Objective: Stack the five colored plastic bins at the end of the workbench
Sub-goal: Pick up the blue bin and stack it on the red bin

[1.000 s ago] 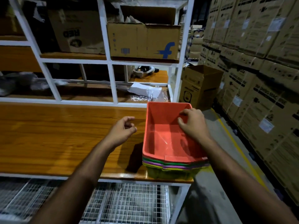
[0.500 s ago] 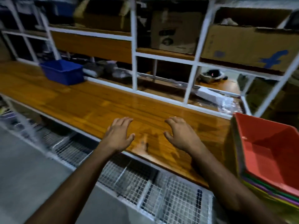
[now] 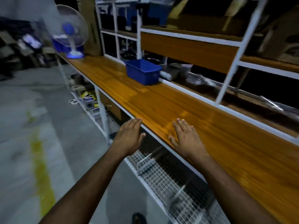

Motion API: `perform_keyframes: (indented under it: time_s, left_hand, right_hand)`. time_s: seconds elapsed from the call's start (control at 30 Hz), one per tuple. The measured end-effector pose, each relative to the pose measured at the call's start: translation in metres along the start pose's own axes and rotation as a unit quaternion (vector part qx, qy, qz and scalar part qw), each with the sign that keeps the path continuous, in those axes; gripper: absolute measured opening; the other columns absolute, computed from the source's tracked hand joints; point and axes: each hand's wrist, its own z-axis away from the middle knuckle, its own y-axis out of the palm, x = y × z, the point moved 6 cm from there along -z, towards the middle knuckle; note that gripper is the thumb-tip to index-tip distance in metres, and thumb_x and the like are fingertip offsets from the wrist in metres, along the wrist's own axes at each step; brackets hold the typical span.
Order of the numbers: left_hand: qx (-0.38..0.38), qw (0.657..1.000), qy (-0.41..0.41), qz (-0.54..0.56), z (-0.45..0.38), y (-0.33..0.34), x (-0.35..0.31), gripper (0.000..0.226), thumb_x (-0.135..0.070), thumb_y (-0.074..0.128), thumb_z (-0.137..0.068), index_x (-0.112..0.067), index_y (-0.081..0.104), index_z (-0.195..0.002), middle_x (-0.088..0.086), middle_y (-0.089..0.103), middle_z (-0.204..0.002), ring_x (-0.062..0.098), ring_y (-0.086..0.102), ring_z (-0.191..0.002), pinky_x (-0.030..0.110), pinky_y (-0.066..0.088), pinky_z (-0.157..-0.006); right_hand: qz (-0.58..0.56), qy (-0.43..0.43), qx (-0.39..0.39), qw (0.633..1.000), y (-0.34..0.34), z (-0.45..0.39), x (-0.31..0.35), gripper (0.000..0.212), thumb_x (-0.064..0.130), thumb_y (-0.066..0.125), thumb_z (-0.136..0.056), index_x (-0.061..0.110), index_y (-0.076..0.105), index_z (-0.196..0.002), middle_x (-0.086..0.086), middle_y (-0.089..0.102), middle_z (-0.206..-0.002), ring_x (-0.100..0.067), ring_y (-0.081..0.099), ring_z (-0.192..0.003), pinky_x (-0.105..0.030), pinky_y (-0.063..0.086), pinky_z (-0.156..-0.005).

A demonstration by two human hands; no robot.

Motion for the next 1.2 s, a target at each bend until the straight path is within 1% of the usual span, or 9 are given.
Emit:
perform_keyframes:
  time_s: [0.2, 0.3, 0.37, 0.5, 0.6, 0.73, 1.0, 1.1, 1.2]
  left_hand:
    - [-0.006, 0.999, -0.028, -0.025, -0.077, -0.015, 0.128, 0.068, -0.050, 0.036, -0.098, -0.019, 0.014, -0.154, 0.004, 0.020, -0.162, 0.022, 0.016, -0.149, 0.043, 0.016, -0.120]
    - [0.006, 0.998, -0.046, -0.029, -0.118, -0.028, 0.191, 0.068, -0.049, 0.037, -0.098, -0.019, 0.014, -0.154, 0.003, 0.019, -0.162, 0.022, 0.015, -0.149, 0.042, 0.015, -0.120]
    - [0.008, 0.998, -0.043, -0.041, -0.147, -0.038, 0.231, 0.069, -0.050, 0.037, -0.098, -0.018, 0.014, -0.154, 0.003, 0.019, -0.162, 0.021, 0.015, -0.149, 0.040, 0.014, -0.120]
    - [-0.005, 0.997, -0.055, -0.047, -0.205, -0.060, 0.303, 0.068, -0.049, 0.037, -0.098, -0.018, 0.014, -0.154, 0.003, 0.021, -0.161, 0.022, 0.015, -0.149, 0.040, 0.015, -0.120]
    - [-0.002, 0.998, -0.048, -0.042, -0.248, -0.067, 0.353, 0.068, -0.050, 0.036, -0.098, -0.019, 0.013, -0.154, 0.003, 0.021, -0.161, 0.021, 0.014, -0.149, 0.039, 0.014, -0.120]
    - [0.001, 0.998, -0.030, -0.051, -0.315, -0.070, 0.424, 0.068, -0.051, 0.033, -0.099, -0.019, 0.011, -0.155, 0.002, 0.016, -0.163, 0.020, 0.011, -0.149, 0.039, 0.012, -0.120]
    - [0.029, 0.998, 0.012, -0.053, -0.446, -0.088, 0.559, 0.070, -0.053, 0.033, -0.098, -0.019, 0.010, -0.155, 0.002, 0.014, -0.163, 0.021, 0.010, -0.149, 0.043, 0.013, -0.120]
    - [0.032, 0.997, 0.039, -0.053, -0.501, -0.093, 0.582, 0.069, -0.051, 0.034, -0.099, -0.018, 0.010, -0.155, 0.004, 0.015, -0.163, 0.022, 0.012, -0.149, 0.043, 0.012, -0.118]
    - [0.038, 0.996, 0.066, -0.036, -0.553, -0.086, 0.583, 0.069, -0.050, 0.036, -0.098, -0.018, 0.012, -0.154, 0.004, 0.019, -0.161, 0.023, 0.015, -0.148, 0.042, 0.014, -0.118]
  right_hand:
    - [-0.027, -0.029, 0.022, 0.999, 0.048, -0.147, 0.077, 0.072, 0.057, 0.026, -0.099, 0.019, 0.006, -0.157, -0.005, 0.005, -0.165, -0.020, 0.001, -0.152, -0.045, 0.010, -0.123]
    - [-0.042, -0.030, 0.027, 0.998, 0.063, -0.225, 0.109, 0.073, 0.057, 0.027, -0.098, 0.018, 0.008, -0.157, -0.005, 0.008, -0.165, -0.020, 0.003, -0.152, -0.045, 0.011, -0.122]
    - [-0.049, -0.027, 0.026, 0.998, 0.070, -0.277, 0.132, 0.074, 0.058, 0.027, -0.098, 0.017, 0.009, -0.157, -0.006, 0.010, -0.165, -0.021, 0.005, -0.152, -0.046, 0.013, -0.122]
    - [-0.046, -0.038, 0.015, 0.998, 0.073, -0.368, 0.175, 0.072, 0.057, 0.031, -0.097, 0.018, 0.015, -0.155, -0.007, 0.018, -0.163, -0.022, 0.011, -0.151, -0.047, 0.018, -0.121]
    - [-0.037, -0.043, 0.017, 0.998, 0.082, -0.428, 0.204, 0.072, 0.057, 0.031, -0.097, 0.017, 0.019, -0.155, -0.008, 0.022, -0.162, -0.023, 0.015, -0.150, -0.047, 0.021, -0.120]
    - [-0.024, -0.033, 0.000, 0.999, 0.095, -0.512, 0.239, 0.071, 0.056, 0.032, -0.097, 0.016, 0.019, -0.155, -0.008, 0.022, -0.162, -0.023, 0.014, -0.150, -0.047, 0.021, -0.120]
    - [-0.017, 0.051, -0.005, 0.999, 0.111, -0.655, 0.289, 0.071, 0.053, 0.040, -0.096, 0.018, 0.019, -0.155, -0.006, 0.021, -0.162, -0.022, 0.016, -0.150, -0.046, 0.021, -0.120]
    - [-0.012, 0.077, -0.026, 0.997, 0.107, -0.697, 0.289, 0.071, 0.053, 0.041, -0.096, 0.018, 0.021, -0.154, -0.006, 0.024, -0.162, -0.023, 0.019, -0.149, -0.047, 0.023, -0.119]
    - [-0.008, 0.118, -0.039, 0.992, 0.104, -0.734, 0.271, 0.069, 0.050, 0.044, -0.095, 0.018, 0.024, -0.153, -0.006, 0.030, -0.159, -0.023, 0.027, -0.146, -0.047, 0.028, -0.117]
